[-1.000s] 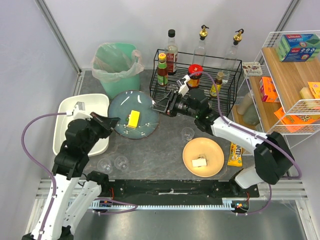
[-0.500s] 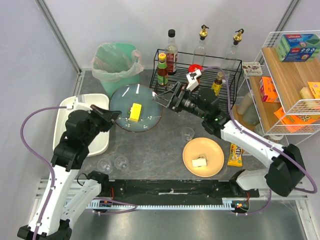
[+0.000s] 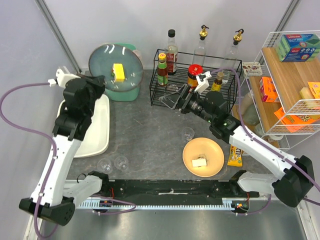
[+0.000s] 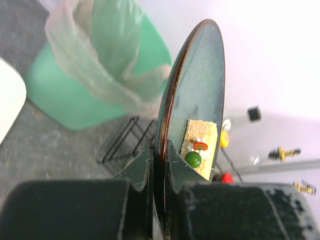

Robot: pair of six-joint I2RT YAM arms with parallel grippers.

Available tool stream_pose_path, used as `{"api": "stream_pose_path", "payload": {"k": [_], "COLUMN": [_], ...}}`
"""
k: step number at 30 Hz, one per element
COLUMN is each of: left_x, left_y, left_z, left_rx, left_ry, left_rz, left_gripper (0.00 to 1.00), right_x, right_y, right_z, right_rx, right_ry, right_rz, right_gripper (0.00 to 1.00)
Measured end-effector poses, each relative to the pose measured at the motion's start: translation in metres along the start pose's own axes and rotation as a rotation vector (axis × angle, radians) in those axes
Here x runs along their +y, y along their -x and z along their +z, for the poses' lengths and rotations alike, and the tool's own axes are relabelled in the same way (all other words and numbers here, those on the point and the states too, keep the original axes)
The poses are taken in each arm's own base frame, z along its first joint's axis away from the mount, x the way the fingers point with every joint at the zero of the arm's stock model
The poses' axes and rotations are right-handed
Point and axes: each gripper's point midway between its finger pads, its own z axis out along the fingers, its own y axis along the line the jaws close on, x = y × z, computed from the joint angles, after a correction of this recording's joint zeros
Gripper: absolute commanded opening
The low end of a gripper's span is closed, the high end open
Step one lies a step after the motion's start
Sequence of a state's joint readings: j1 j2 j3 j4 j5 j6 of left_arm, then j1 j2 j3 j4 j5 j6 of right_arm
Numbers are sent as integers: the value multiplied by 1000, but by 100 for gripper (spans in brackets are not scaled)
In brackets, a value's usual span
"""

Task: Clear the kitchen counter

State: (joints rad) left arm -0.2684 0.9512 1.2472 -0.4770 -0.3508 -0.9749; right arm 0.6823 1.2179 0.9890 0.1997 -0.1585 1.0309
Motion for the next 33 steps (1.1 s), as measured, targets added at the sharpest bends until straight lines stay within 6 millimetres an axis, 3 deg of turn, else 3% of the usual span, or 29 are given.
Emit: {"api": "stream_pose_path", "payload": {"k": [5, 11, 16, 22, 26, 33], "left_x": [-18, -5, 15, 26, 24, 8], "left_y": [44, 79, 90, 87, 89, 111], "left_z": [35, 86, 132, 178, 192, 190], "left_rx": [-164, -286, -329, -350, -379, -490], "left_ry": [29, 114, 167, 169, 154, 111], "left_rz": [-28, -27, 43, 251, 401, 592], "left_gripper": [2, 2, 2, 2, 2, 2], "right_x": [-8, -13, -9, -4, -12, -25], "right_y": [-4, -3, 5, 12, 6, -2], "right_z": [-13, -26, -45, -60, -65, -67], "right_rx": [1, -12, -57, -89, -78, -55], "right_ry": [-33, -64, -72, -71, -89, -127], "right_rz": [-4, -26, -53, -73, -84, -87], "right_gripper": [98, 98, 98, 98, 98, 98]}}
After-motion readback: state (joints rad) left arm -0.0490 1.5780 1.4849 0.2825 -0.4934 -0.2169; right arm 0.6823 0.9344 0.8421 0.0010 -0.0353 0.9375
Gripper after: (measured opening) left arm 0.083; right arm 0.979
